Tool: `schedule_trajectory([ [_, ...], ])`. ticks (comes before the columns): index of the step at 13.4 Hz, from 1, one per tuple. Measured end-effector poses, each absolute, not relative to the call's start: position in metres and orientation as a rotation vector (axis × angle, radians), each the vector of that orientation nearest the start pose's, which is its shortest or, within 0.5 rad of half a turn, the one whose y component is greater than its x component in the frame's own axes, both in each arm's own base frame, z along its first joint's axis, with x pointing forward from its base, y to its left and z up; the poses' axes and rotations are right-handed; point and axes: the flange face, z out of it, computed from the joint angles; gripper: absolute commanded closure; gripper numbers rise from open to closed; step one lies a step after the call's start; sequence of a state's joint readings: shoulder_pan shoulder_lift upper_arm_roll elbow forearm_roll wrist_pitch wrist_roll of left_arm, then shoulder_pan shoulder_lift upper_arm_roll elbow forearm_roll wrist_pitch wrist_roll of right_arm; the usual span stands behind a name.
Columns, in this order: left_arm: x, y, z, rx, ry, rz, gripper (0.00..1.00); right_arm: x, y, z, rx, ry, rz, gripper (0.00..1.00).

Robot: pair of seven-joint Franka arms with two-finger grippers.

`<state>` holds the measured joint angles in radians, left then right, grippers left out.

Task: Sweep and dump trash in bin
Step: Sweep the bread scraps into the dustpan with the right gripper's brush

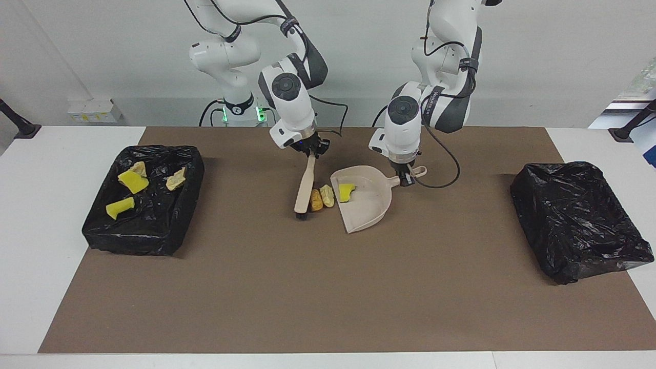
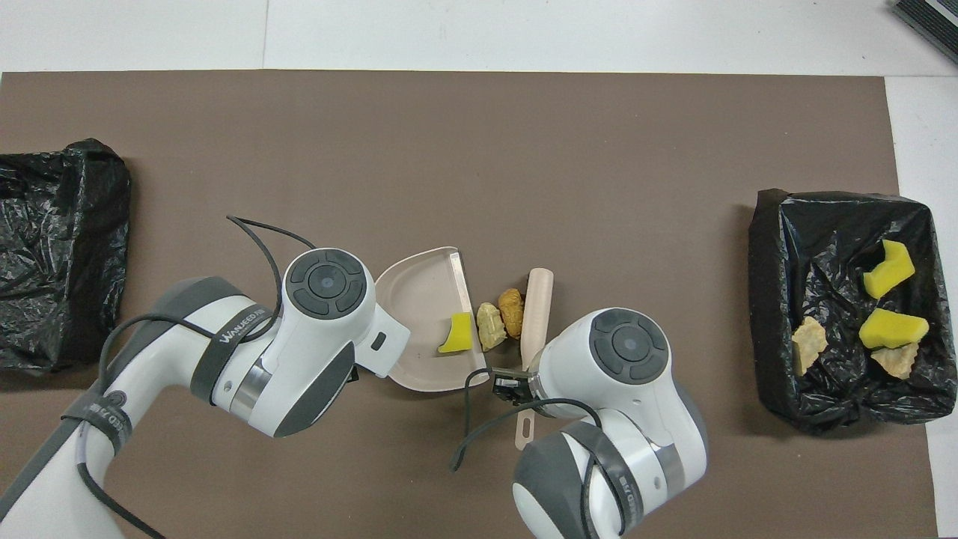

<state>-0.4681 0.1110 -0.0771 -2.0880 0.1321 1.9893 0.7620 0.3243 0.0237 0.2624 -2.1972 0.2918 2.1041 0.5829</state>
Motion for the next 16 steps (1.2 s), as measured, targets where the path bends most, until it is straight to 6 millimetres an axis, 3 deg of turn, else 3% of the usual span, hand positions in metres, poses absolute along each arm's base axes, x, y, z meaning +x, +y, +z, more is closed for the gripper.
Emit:
schedule_trajectory([
  [2,0.466,-0.273,0.356,-2.351,1.929,0.333,1.0,0.436,0.309,0.368,-2.906,0.089,0.364,1.0],
  [5,0.466,-0.272,0.356,-2.351,1.929,0.333,1.0,0.441,0.32,0.377,-2.746,0.001,0.39,1.0],
  [12,0.47,-0.269,0.355,-2.319,1.977,0.309,1.0,0.439,0.332,0.387,-2.596,0.042,0.432,1.0],
  [16,0.476,-0.261,0.354,-2.278,2.036,0.279,1.0,0.422,0.358,0.397,-2.511,0.049,0.47,1.0],
])
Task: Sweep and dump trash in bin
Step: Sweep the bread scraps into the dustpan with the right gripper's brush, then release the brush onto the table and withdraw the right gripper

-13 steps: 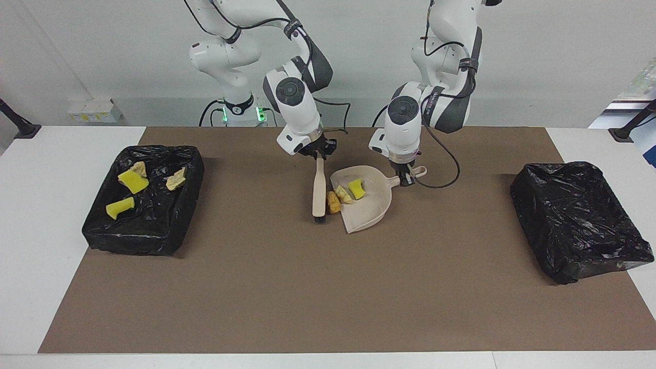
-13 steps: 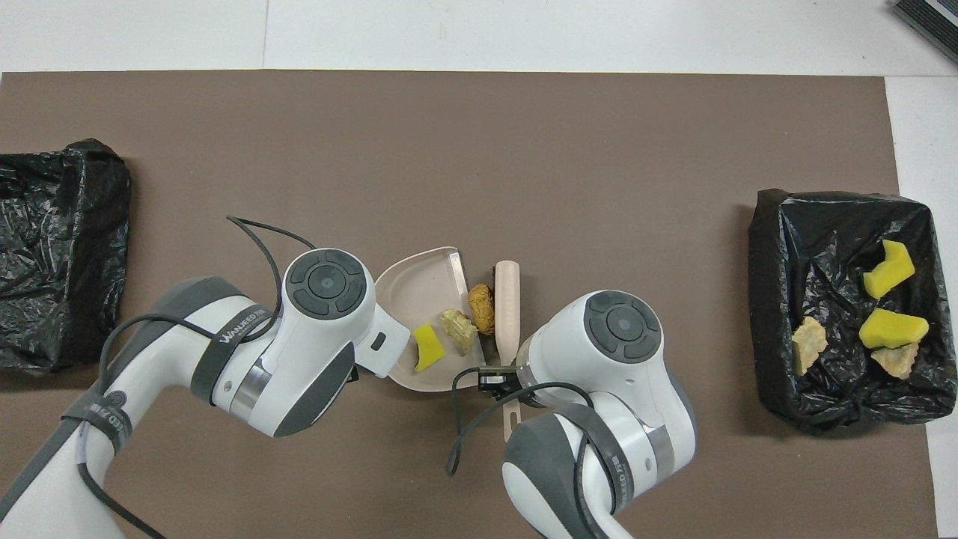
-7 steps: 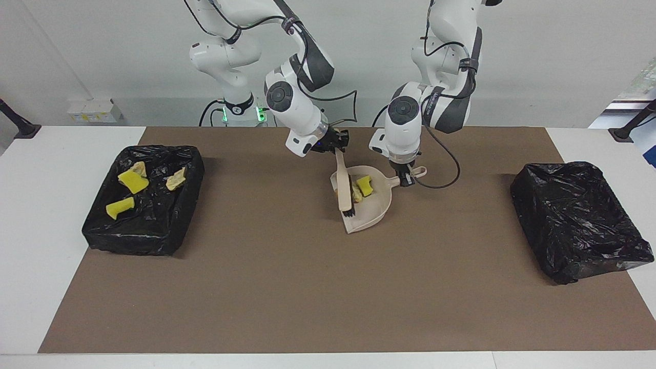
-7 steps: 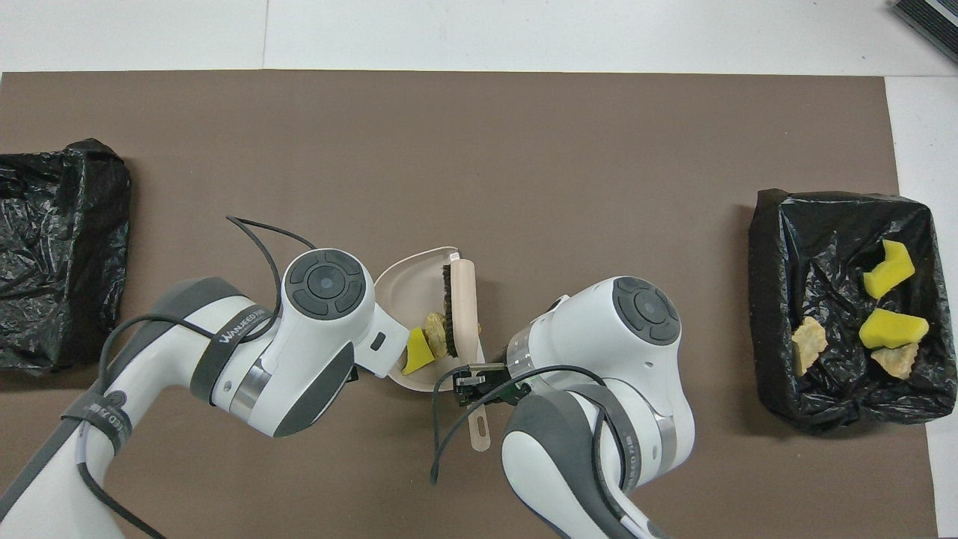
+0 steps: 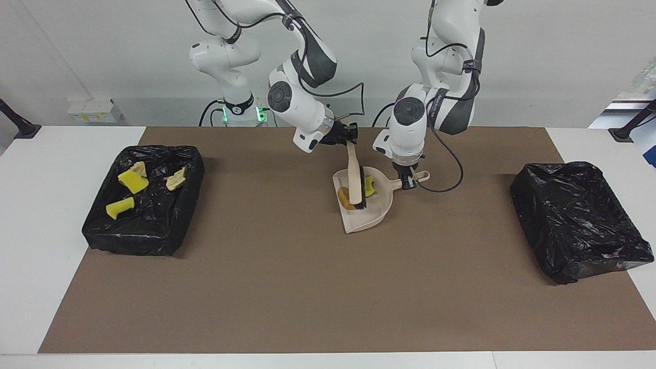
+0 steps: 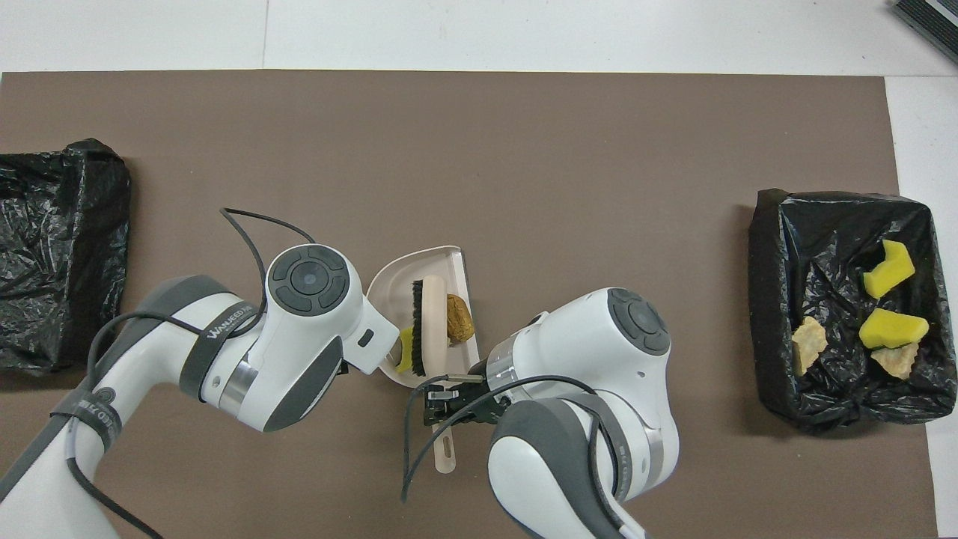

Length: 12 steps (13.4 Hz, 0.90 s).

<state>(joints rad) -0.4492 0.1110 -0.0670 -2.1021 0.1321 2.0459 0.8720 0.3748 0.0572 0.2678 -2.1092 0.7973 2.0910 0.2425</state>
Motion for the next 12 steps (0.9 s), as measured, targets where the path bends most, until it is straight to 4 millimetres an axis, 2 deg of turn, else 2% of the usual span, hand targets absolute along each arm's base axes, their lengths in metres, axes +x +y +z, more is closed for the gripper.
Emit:
schedule_trajectory([
  [2,0.476,-0.262,0.354,-2.265,2.052,0.276,1.0,0.424,0.355,0.409,-2.505,0.044,0.45,1.0],
  [3,0.477,-0.261,0.355,-2.253,2.067,0.273,1.0,0.426,0.347,0.418,-2.508,0.039,0.451,1.0],
  [6,0.481,-0.255,0.353,-2.221,2.109,0.255,1.0,0.436,0.305,0.444,-2.592,0.002,0.43,1.0],
  [8,0.484,-0.249,0.352,-2.204,2.131,0.243,1.0,0.438,0.286,0.456,-2.677,-0.018,0.391,1.0],
  [10,0.489,-0.24,0.352,-2.193,2.148,0.239,1.0,0.435,0.277,0.461,-2.807,-0.023,0.352,1.0],
  [12,0.496,-0.228,0.351,-2.195,2.174,0.228,1.0,0.428,0.276,0.463,-2.915,-0.027,0.336,1.0],
])
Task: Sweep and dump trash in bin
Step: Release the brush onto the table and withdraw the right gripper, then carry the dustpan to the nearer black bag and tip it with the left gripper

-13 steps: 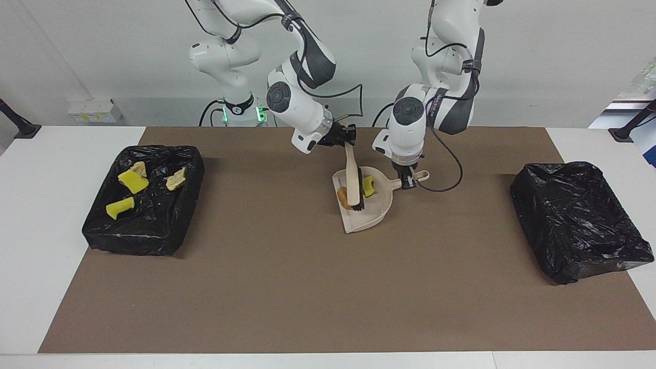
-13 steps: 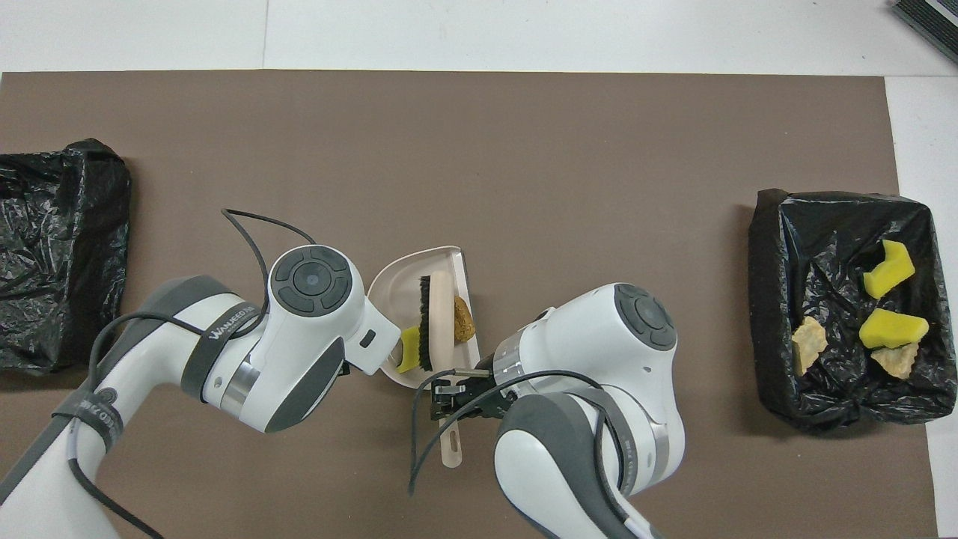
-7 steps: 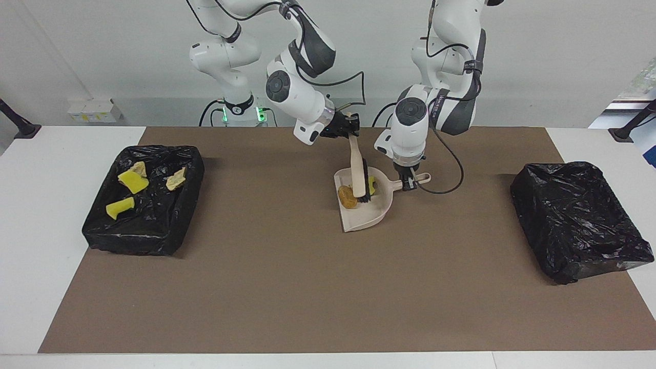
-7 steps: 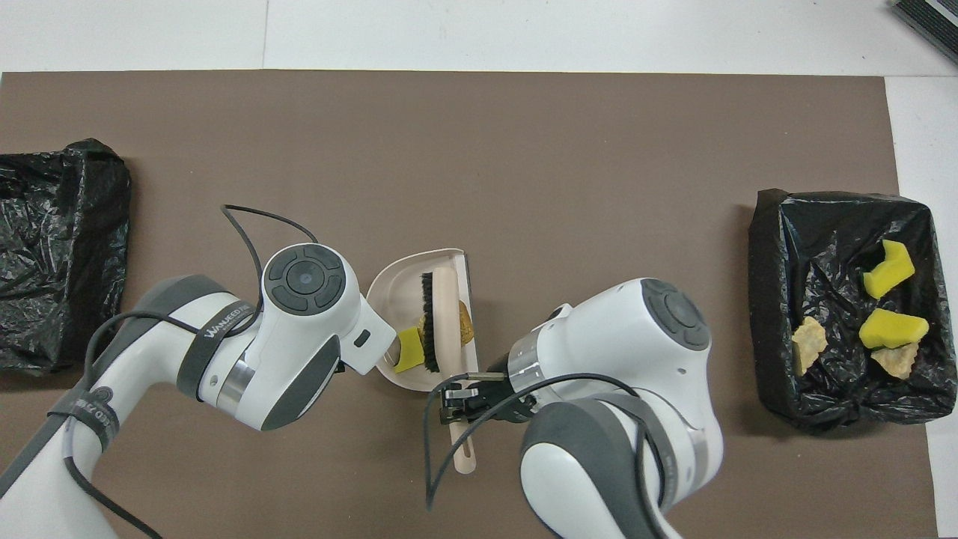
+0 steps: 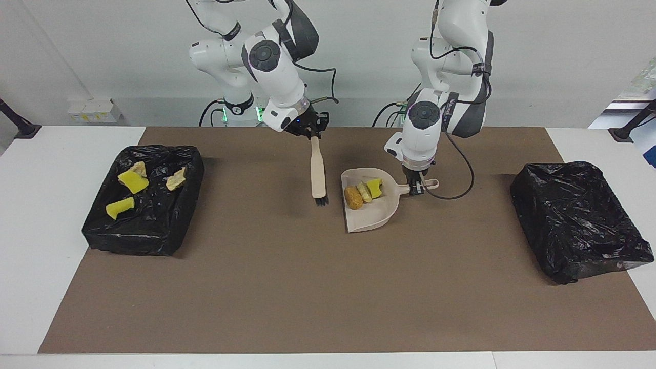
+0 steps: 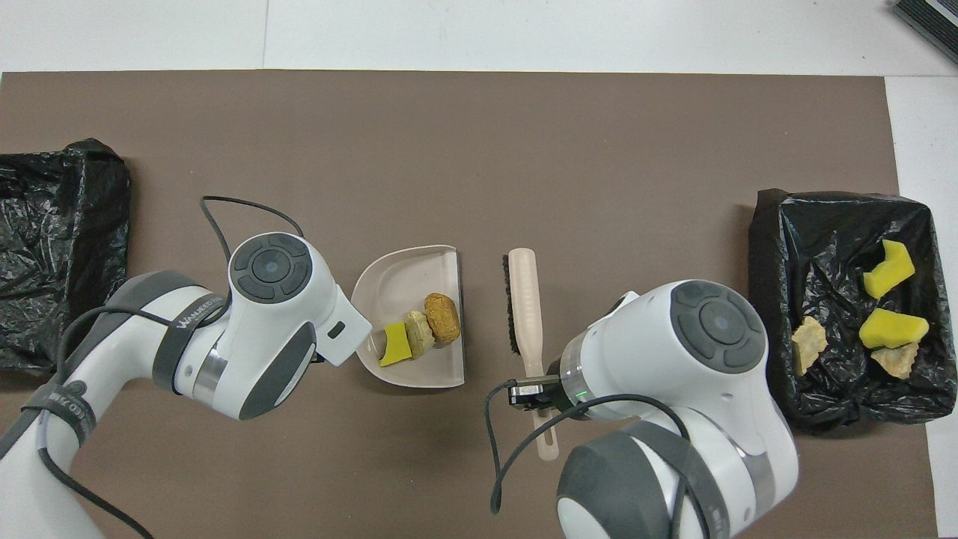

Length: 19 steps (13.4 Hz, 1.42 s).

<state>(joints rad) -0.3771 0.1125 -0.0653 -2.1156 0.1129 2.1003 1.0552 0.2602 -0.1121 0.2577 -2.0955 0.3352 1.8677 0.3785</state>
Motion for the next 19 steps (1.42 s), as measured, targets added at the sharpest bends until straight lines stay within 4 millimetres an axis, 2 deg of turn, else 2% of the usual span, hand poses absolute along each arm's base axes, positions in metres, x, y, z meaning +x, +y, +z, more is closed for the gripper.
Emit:
schedule_trajectory([
  [2,0.507,-0.206,0.35,-2.217,2.223,0.194,1.0,0.413,0.282,0.464,-2.981,-0.045,0.38,1.0],
  [5,0.535,-0.153,0.353,-2.217,2.294,0.103,1.0,0.379,0.319,0.462,-3.05,-0.079,0.405,1.0],
  [7,0.556,-0.12,0.371,-2.204,2.285,0.038,1.0,0.358,0.341,0.456,-3.07,-0.075,0.424,1.0],
  [9,0.575,-0.093,0.397,-2.192,2.259,-0.027,1.0,0.338,0.372,0.444,-3.081,-0.064,0.418,1.0],
  [11,0.588,-0.06,0.42,-2.198,2.238,-0.046,1.0,0.333,0.389,0.436,-3.069,-0.067,0.385,1.0],
  [14,0.599,0.004,0.449,-2.199,2.216,-0.063,1.0,0.321,0.419,0.412,-3.056,-0.089,0.364,1.0],
  [17,0.602,0.083,0.482,-2.207,2.17,-0.085,1.0,0.303,0.457,0.377,-3.078,-0.055,0.34,1.0],
  [19,0.6,0.139,0.502,-2.214,2.114,-0.109,1.0,0.305,0.469,0.36,-3.09,-0.038,0.32,1.0],
])
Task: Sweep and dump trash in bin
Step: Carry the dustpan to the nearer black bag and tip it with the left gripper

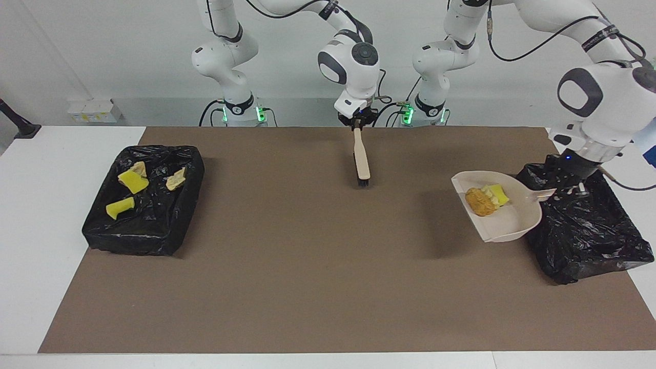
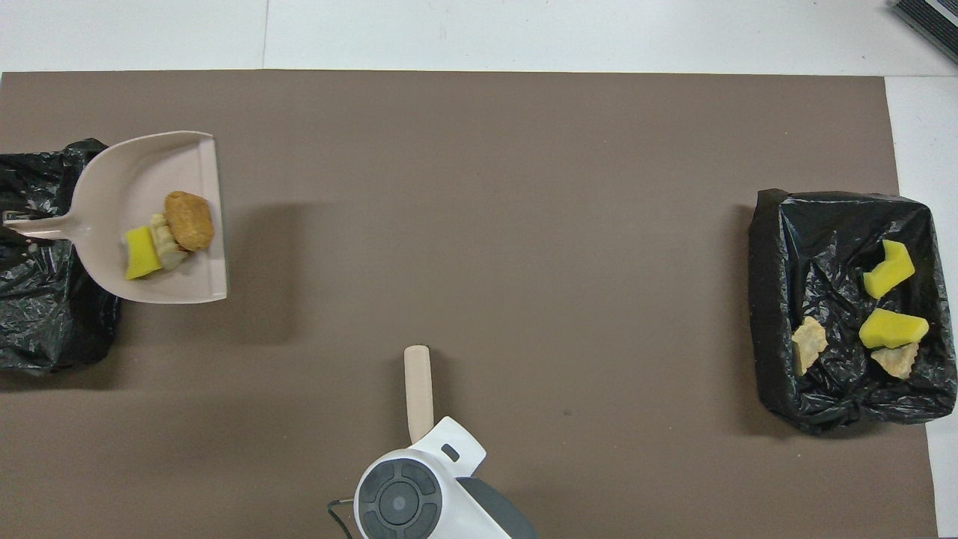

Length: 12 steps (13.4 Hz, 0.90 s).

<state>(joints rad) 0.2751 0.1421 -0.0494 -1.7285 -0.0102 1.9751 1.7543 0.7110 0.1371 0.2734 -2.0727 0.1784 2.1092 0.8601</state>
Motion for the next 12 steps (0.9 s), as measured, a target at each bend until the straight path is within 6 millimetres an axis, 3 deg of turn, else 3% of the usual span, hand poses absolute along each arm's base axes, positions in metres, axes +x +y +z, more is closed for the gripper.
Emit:
schedule_trajectory([
  [2,0.597,0.19,0.516,-2.243,2.062,-0.111,1.0,0.309,0.473,0.352,-3.089,-0.034,0.321,1.0],
  [3,0.594,0.213,0.52,-2.258,2.037,-0.111,1.0,0.311,0.473,0.351,-3.089,-0.03,0.322,0.77],
  [5,0.59,0.252,0.525,-2.271,1.986,-0.093,1.0,0.313,0.473,0.352,-3.088,-0.025,0.32,0.0],
  [7,0.586,0.278,0.53,-2.242,1.95,-0.018,1.0,0.314,0.474,0.353,-3.085,-0.026,0.315,0.0],
  [9,0.586,0.291,0.536,-2.191,1.915,0.037,1.0,0.317,0.475,0.361,-3.079,-0.022,0.306,0.0],
  [12,0.58,0.315,0.541,-2.126,1.861,0.139,1.0,0.342,0.462,0.396,-3.062,0.037,0.273,0.0],
])
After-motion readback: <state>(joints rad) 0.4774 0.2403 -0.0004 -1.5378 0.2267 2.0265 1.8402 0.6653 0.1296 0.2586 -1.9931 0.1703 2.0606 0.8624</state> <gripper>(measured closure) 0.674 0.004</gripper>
